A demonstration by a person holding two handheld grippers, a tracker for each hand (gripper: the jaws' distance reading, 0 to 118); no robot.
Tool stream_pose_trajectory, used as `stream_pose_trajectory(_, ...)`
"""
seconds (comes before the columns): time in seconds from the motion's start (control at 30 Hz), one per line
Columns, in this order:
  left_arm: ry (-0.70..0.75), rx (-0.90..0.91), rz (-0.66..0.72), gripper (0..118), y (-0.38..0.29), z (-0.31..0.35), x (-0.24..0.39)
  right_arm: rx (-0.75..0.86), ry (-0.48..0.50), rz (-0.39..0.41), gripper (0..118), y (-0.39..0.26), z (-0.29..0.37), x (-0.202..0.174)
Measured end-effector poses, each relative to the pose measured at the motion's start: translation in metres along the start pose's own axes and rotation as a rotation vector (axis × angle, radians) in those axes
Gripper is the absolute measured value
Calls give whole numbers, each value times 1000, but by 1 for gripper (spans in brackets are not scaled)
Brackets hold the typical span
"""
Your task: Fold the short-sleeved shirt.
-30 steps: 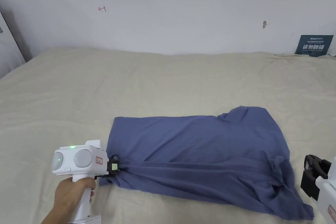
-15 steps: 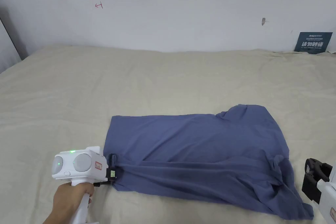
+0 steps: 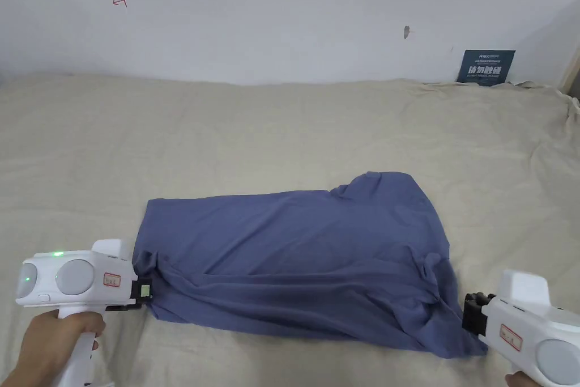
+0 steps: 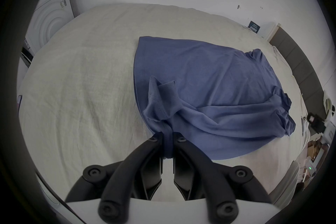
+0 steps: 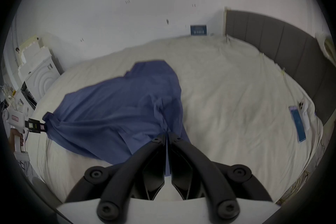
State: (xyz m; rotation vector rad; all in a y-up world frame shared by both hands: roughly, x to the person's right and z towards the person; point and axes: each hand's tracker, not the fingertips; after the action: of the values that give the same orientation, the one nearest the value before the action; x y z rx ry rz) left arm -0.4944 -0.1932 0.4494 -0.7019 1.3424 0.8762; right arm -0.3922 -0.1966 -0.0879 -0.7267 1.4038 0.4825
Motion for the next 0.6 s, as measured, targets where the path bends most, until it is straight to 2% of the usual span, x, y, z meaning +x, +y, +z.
stream_pose_trajectory(0.07, -2, 5, -3, 8, 1, -3, -1, -27, -9, 4, 54, -3, -14, 0)
stream_pose_trajectory(0.1, -3, 5, -3, 8, 1, -2, -2, -34, -10, 0, 82, -5, -20, 0)
stream_pose_trajectory(0.13, -4, 5, -4, 8, 1, -2, -2, -56, -6, -7, 96, -7, -26, 1)
stream_pose_trajectory(0.17, -4, 6, -6, 8, 0, -1, -1, -91, -4, -13, 101, -7, -32, 2)
stream_pose_trajectory(0.27, -9, 5, -1, 8, -1, -1, -3, -108, -8, -7, 101, -10, -43, 1)
stream_pose_trajectory(0.5, -10, -4, 10, 8, -5, -4, -4, -202, -46, 81, 99, -16, -66, -9)
stream_pose_trajectory(0.53, -10, -6, 14, 8, -6, -5, -4, -207, -45, 81, 96, -17, -68, -9)
stream_pose_trajectory(0.57, -10, -6, 16, 8, -7, -8, -5, -213, -44, 86, 87, -18, -70, -10)
stream_pose_trajectory(0.6, -8, -7, 17, 8, -7, -8, -5, -212, -44, 91, 61, -18, -70, -10)
